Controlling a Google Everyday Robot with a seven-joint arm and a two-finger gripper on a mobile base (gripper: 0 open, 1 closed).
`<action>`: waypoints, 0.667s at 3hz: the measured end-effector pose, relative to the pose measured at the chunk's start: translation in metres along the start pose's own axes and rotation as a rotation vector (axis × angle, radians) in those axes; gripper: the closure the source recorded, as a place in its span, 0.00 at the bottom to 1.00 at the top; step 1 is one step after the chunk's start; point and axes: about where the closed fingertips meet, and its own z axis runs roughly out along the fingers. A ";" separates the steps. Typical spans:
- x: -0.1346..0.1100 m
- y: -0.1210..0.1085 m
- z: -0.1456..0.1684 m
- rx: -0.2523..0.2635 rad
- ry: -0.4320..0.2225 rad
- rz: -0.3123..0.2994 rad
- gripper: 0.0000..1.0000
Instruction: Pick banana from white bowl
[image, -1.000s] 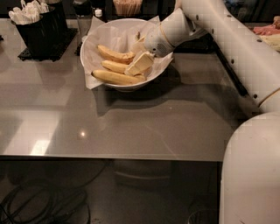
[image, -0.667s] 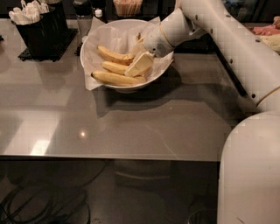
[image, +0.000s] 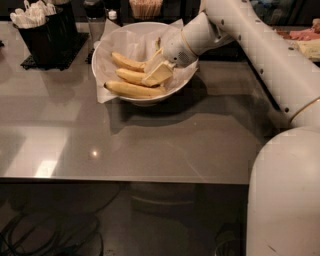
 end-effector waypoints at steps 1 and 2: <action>0.001 0.001 0.006 -0.027 -0.001 0.002 0.65; 0.000 0.002 0.007 -0.044 -0.003 -0.006 0.68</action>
Offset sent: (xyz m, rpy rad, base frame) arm -0.0020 0.0016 0.0012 0.0003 0.0227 0.0500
